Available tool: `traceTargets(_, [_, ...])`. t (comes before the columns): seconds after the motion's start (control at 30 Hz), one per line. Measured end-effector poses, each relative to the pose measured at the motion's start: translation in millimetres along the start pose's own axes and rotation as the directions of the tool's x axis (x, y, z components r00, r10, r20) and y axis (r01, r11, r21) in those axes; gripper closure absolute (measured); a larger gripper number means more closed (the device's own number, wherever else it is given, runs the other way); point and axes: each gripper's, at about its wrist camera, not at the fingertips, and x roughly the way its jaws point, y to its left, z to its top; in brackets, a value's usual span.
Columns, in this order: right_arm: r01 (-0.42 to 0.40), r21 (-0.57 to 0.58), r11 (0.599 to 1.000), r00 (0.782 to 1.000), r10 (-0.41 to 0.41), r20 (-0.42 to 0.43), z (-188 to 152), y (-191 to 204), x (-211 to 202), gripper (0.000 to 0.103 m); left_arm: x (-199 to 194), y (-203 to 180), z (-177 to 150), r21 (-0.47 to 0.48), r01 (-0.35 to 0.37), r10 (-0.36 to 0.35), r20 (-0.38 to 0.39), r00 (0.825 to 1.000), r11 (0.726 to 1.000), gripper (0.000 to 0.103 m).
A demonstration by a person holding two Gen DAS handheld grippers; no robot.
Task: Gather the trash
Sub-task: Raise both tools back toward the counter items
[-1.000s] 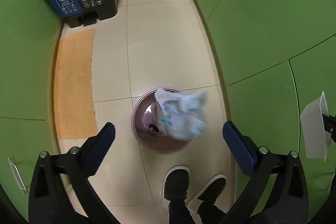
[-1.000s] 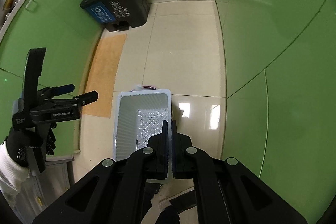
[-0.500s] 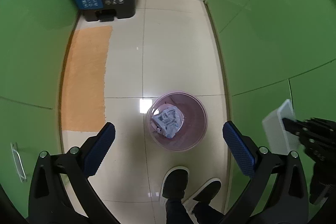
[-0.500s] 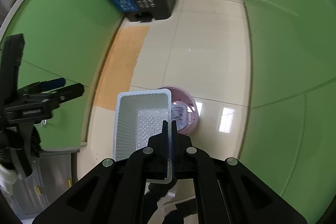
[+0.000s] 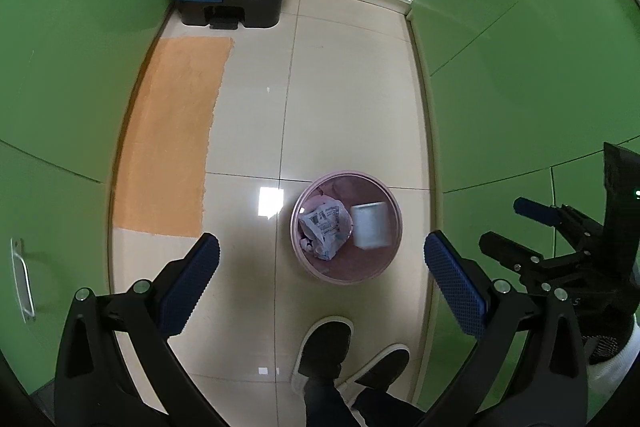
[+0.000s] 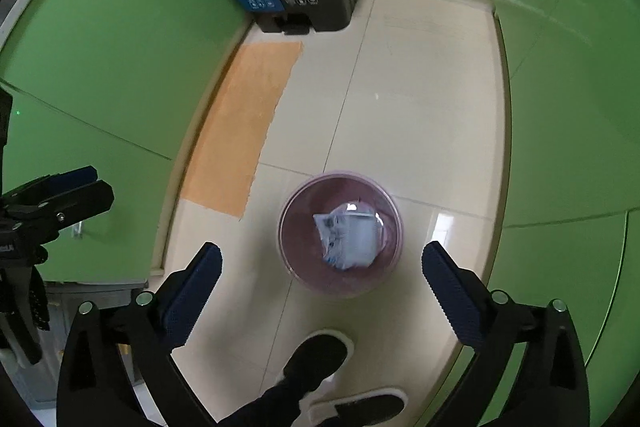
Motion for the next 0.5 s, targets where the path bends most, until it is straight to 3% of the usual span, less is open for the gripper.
traceTargets(0.2, [0.035, 0.041, 0.999, 0.999, -0.036, 0.014, -2, -3, -42, 0.007, -34, -28, 5, 0.029, 0.019, -0.019, 0.005, 1.000, 0.999, 0.003])
traceTargets(0.5, [0.071, 0.144, 0.987, 0.991, -0.086, 0.100, -12, -2, -192, 0.007, -147, -103, 22, 0.143, 0.051, -0.058, 0.048, 0.997, 0.988, 0.003])
